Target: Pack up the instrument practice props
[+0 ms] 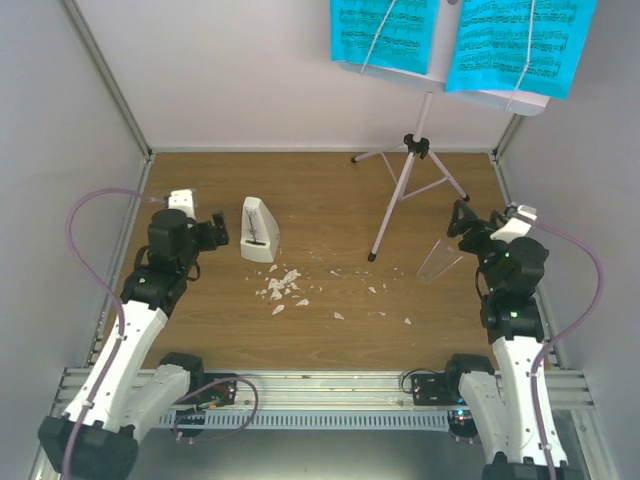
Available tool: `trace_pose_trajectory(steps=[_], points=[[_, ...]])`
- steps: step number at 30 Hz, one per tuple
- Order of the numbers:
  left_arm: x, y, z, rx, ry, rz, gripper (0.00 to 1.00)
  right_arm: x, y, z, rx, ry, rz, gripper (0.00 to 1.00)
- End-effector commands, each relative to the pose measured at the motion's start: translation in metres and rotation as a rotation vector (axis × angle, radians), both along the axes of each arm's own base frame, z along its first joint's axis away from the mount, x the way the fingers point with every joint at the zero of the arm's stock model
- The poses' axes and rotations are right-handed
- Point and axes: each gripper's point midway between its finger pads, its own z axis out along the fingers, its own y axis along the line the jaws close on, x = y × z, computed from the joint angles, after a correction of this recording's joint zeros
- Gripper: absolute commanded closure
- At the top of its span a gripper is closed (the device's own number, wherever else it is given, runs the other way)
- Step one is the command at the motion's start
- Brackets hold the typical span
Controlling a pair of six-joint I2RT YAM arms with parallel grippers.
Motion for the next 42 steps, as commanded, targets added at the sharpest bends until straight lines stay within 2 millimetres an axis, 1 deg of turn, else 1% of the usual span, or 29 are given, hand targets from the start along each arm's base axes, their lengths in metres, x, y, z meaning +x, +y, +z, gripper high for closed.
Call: trace_pose_trajectory(steps=[1, 3, 4, 5, 6, 8, 9, 11, 13, 17, 19, 24, 26, 32, 35, 39, 42], points=[[0.001, -0.05, 0.03, -0.055, -0.017, -0.099, 0.01, 0.0, 0.044, -0.022, 0.076, 0.109, 0.257, 0.0], [0.004, -0.082, 0.039, -0.103, 0.003, -0.18, 0.01, 0.0, 0.048, -0.031, 0.07, 0.154, 0.278, 0.0], [0.005, -0.104, 0.042, -0.114, 0.017, -0.244, 0.01, 0.0, 0.048, -0.034, 0.064, 0.173, 0.28, 0.0], [0.008, -0.121, 0.043, -0.113, 0.035, -0.297, 0.01, 0.0, 0.048, -0.039, 0.06, 0.197, 0.281, 0.0], [0.013, -0.134, 0.04, -0.107, 0.072, -0.335, 0.01, 0.0, 0.048, -0.041, 0.055, 0.215, 0.285, 0.0], [0.025, -0.149, 0.031, -0.091, 0.16, -0.366, 0.01, 0.0, 0.052, -0.046, 0.057, 0.257, 0.311, 0.0], [0.032, -0.152, 0.026, -0.072, 0.193, -0.362, 0.01, -0.001, 0.055, -0.048, 0.062, 0.276, 0.331, 0.0], [0.045, -0.149, 0.021, -0.021, 0.222, -0.326, 0.01, -0.003, 0.063, -0.052, 0.079, 0.31, 0.376, 0.0], [0.053, -0.141, 0.016, 0.007, 0.234, -0.291, 0.01, -0.006, 0.069, -0.055, 0.095, 0.333, 0.415, 0.0], [0.064, -0.125, 0.004, -0.091, 0.279, -0.308, 0.01, -0.011, 0.075, -0.062, 0.11, 0.369, 0.452, 0.0], [0.066, -0.127, -0.005, -0.146, 0.314, -0.352, 0.01, -0.013, 0.077, -0.067, 0.112, 0.387, 0.465, 0.0], [0.063, -0.142, -0.022, -0.177, 0.359, -0.435, 0.01, -0.014, 0.083, -0.078, 0.138, 0.436, 0.497, 0.0], [0.065, -0.141, -0.027, -0.16, 0.364, -0.434, 0.01, -0.014, 0.083, -0.08, 0.144, 0.448, 0.5, 0.0], [0.076, -0.129, -0.04, -0.058, 0.402, -0.393, 0.01, -0.013, 0.084, -0.094, 0.157, 0.495, 0.499, 0.0], [0.08, -0.124, -0.046, -0.017, 0.414, -0.374, 0.01, -0.013, 0.085, -0.097, 0.165, 0.507, 0.502, 0.0], [0.083, -0.124, -0.053, 0.009, 0.428, -0.376, 0.07, -0.014, 0.086, -0.099, 0.171, 0.51, 0.502, 0.0], [0.085, -0.123, -0.055, 0.031, 0.431, -0.366, 0.16, -0.015, 0.087, -0.102, 0.175, 0.518, 0.503, 0.0]])
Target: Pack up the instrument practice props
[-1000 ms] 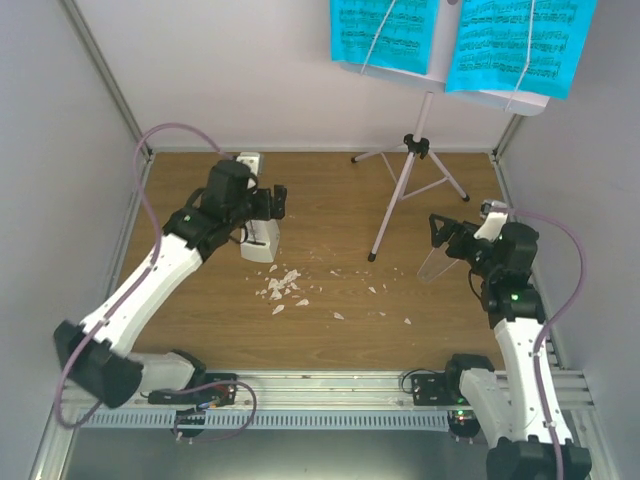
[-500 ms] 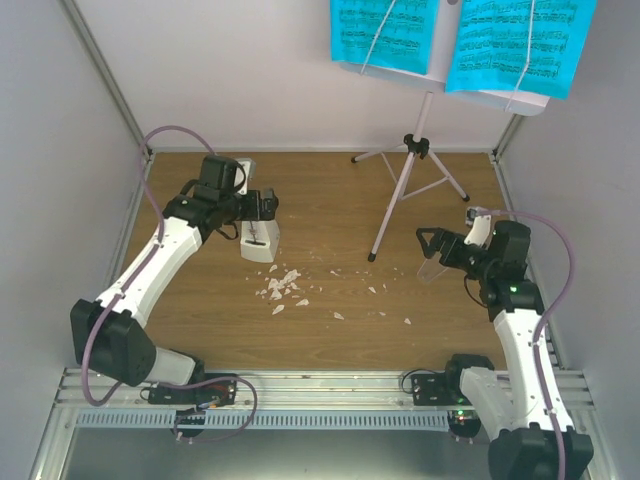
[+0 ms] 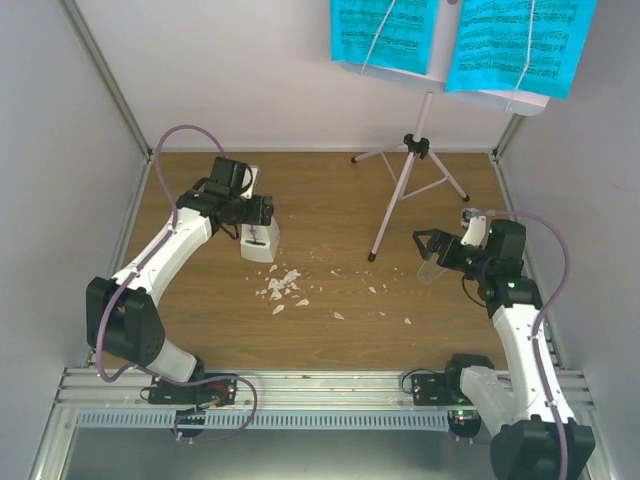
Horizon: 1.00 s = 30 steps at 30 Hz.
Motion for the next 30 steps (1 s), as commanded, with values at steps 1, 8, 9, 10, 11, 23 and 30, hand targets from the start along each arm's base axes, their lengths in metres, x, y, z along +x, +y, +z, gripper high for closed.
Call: trace_pose_trajectory(steps=[1, 8, 9, 10, 11, 23, 30], points=[[0.009, 0.0, 0.012, 0.049, -0.054, -0.002, 0.19, -0.004, 0.005, -0.004, 0.012, 0.018, 0.017, 0.0], [0.016, 0.004, 0.011, 0.113, -0.079, 0.014, 0.35, -0.006, 0.008, -0.008, 0.014, 0.029, 0.025, 0.0], [0.017, 0.006, 0.011, 0.121, -0.082, 0.018, 0.37, -0.006, 0.009, -0.008, 0.013, 0.029, 0.028, 0.01], [0.018, 0.007, 0.011, 0.128, -0.084, 0.021, 0.37, -0.006, 0.009, -0.008, 0.012, 0.028, 0.029, 0.0], [0.019, 0.008, 0.011, 0.134, -0.085, 0.026, 0.37, -0.006, 0.009, -0.008, 0.011, 0.028, 0.029, 0.0], [0.015, 0.0, 0.017, 0.101, -0.094, 0.01, 0.58, -0.008, 0.012, -0.007, -0.022, 0.033, 0.041, 0.01], [-0.018, -0.04, 0.041, 0.04, -0.101, -0.08, 0.6, -0.007, 0.018, -0.002, -0.029, 0.017, 0.065, 0.0]])
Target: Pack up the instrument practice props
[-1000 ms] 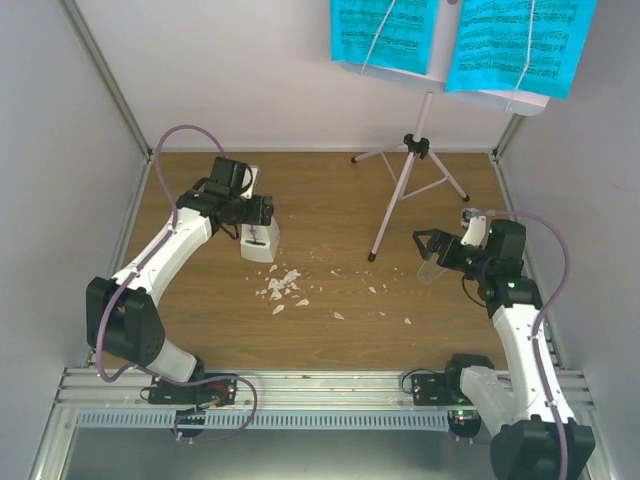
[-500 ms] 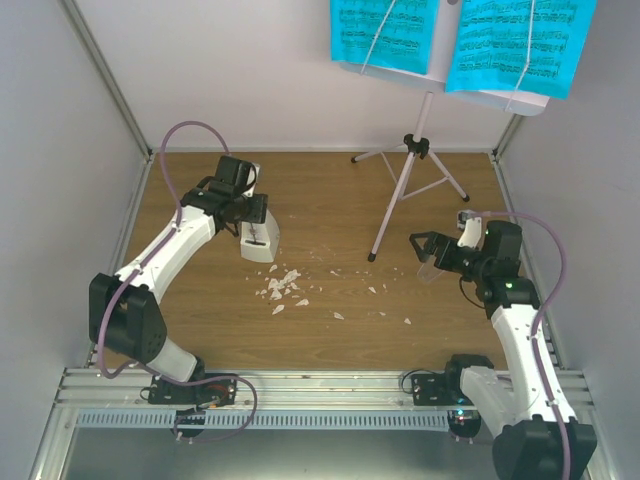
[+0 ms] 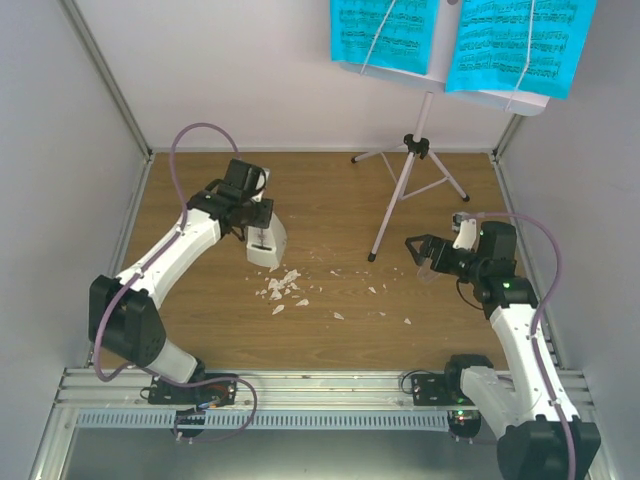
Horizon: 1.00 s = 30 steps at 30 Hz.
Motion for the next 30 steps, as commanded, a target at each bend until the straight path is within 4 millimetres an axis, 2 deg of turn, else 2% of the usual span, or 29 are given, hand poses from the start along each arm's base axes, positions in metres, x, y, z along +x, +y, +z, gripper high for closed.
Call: trace_pose_trajectory(steps=[1, 4, 9, 14, 20, 24, 27, 30], points=[[-0.03, -0.049, 0.046, -0.112, -0.065, -0.108, 0.6, 0.002, 0.004, 0.011, -0.012, -0.026, 0.019, 0.0], [-0.056, -0.081, 0.052, -0.13, -0.065, -0.182, 0.61, 0.0, 0.018, 0.012, -0.008, -0.037, 0.065, 0.0], [-0.099, -0.129, 0.044, -0.11, -0.033, -0.282, 0.62, 0.0, 0.031, 0.015, -0.006, -0.061, 0.108, 0.0], [-0.126, -0.162, 0.038, -0.056, -0.028, -0.356, 0.62, -0.004, 0.042, 0.019, -0.006, -0.091, 0.148, 0.0], [-0.137, -0.18, 0.021, 0.0, -0.007, -0.383, 0.62, -0.01, 0.054, 0.025, 0.02, -0.138, 0.204, 0.0], [-0.143, -0.188, 0.021, -0.025, -0.004, -0.4, 0.59, -0.013, 0.057, 0.026, 0.012, -0.157, 0.22, 0.0], [-0.145, -0.19, 0.023, -0.043, -0.007, -0.406, 0.52, -0.014, 0.057, 0.026, 0.0, -0.17, 0.224, 0.0], [-0.145, -0.19, 0.025, -0.047, -0.013, -0.403, 0.38, -0.012, 0.054, 0.026, 0.0, -0.171, 0.2, 0.0]])
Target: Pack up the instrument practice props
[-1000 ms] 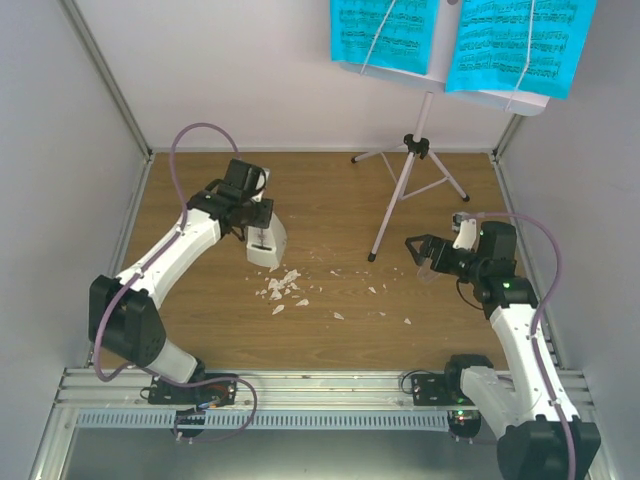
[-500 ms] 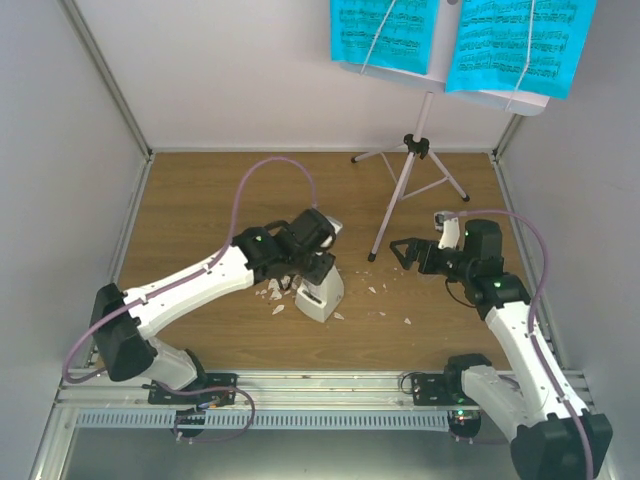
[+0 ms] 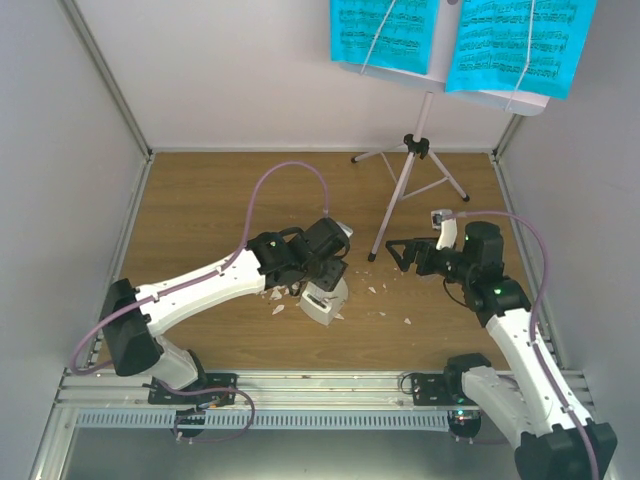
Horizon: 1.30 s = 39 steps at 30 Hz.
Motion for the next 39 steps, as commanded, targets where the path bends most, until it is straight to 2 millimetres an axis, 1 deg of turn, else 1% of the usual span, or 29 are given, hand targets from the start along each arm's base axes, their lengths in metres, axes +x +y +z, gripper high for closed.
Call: trace_pose_trajectory(steps=[1, 3, 5, 7, 11, 12, 13, 14, 15, 16, 17, 18, 19, 20, 22, 24, 27, 29, 32, 36, 37, 39], points=[[0.009, -0.014, 0.025, -0.091, -0.069, 0.021, 0.3, 0.0, 0.001, 0.001, 0.004, -0.028, -0.007, 0.01], [0.01, -0.012, 0.028, -0.093, -0.079, 0.03, 0.18, -0.001, 0.004, 0.0, 0.03, -0.024, 0.002, 0.0], [0.01, -0.012, 0.034, -0.109, -0.086, 0.033, 0.09, -0.002, 0.008, -0.001, 0.058, -0.022, 0.015, 0.0], [0.009, -0.012, 0.044, -0.135, -0.097, 0.03, 0.02, -0.002, 0.009, 0.0, 0.069, -0.031, 0.023, 0.0], [0.008, -0.009, 0.078, -0.22, -0.148, 0.015, 0.01, -0.003, 0.014, 0.005, 0.059, -0.064, 0.051, 0.0], [0.008, -0.007, 0.088, -0.251, -0.157, 0.004, 0.01, -0.004, 0.017, 0.006, 0.056, -0.078, 0.067, 0.0], [0.011, -0.001, 0.098, -0.284, -0.168, 0.003, 0.01, -0.005, 0.022, 0.007, 0.047, -0.097, 0.088, 0.0], [0.016, 0.007, 0.11, -0.317, -0.186, 0.002, 0.01, -0.006, 0.028, 0.008, 0.037, -0.111, 0.11, 0.0], [0.024, 0.019, 0.117, -0.332, -0.201, 0.014, 0.01, -0.007, 0.033, 0.007, 0.022, -0.121, 0.124, 0.01], [0.035, 0.036, 0.123, -0.342, -0.22, 0.045, 0.01, -0.006, 0.038, 0.006, 0.002, -0.133, 0.126, 0.0], [0.05, 0.059, 0.129, -0.352, -0.237, 0.099, 0.01, -0.005, 0.042, 0.005, -0.019, -0.148, 0.124, 0.0], [0.063, 0.081, 0.133, -0.367, -0.25, 0.146, 0.01, -0.008, 0.051, 0.006, -0.034, -0.169, 0.139, 0.0], [0.074, 0.102, 0.138, -0.385, -0.273, 0.187, 0.01, -0.007, 0.054, 0.01, -0.05, -0.204, 0.121, 0.0], [0.082, 0.121, 0.142, -0.395, -0.293, 0.224, 0.01, -0.01, 0.058, 0.01, -0.056, -0.231, 0.12, 0.01], [0.091, 0.152, 0.148, -0.389, -0.358, 0.285, 0.01, -0.016, 0.066, 0.021, -0.05, -0.306, 0.127, 0.0], [0.097, 0.181, 0.142, -0.333, -0.422, 0.361, 0.01, -0.024, 0.073, 0.025, -0.057, -0.371, 0.138, 0.0], [0.102, 0.222, 0.13, -0.224, -0.515, 0.489, 0.01, -0.033, 0.081, 0.023, -0.075, -0.43, 0.157, 0.0], [0.102, 0.236, 0.122, -0.181, -0.547, 0.518, 0.01, -0.038, 0.087, 0.018, -0.077, -0.445, 0.187, 0.0], [0.1, 0.24, 0.108, -0.157, -0.568, 0.504, 0.01, -0.048, 0.098, 0.015, -0.054, -0.459, 0.236, 0.01], [0.095, 0.237, 0.082, -0.164, -0.546, 0.484, 0.01, -0.065, 0.107, 0.026, 0.01, -0.525, 0.284, 0.0], [0.095, 0.237, 0.076, -0.166, -0.54, 0.488, 0.01, -0.068, 0.108, 0.026, 0.014, -0.536, 0.293, 0.0], [0.094, 0.24, 0.067, -0.162, -0.54, 0.507, 0.01, -0.066, 0.11, 0.024, -0.001, -0.528, 0.293, 0.0]])
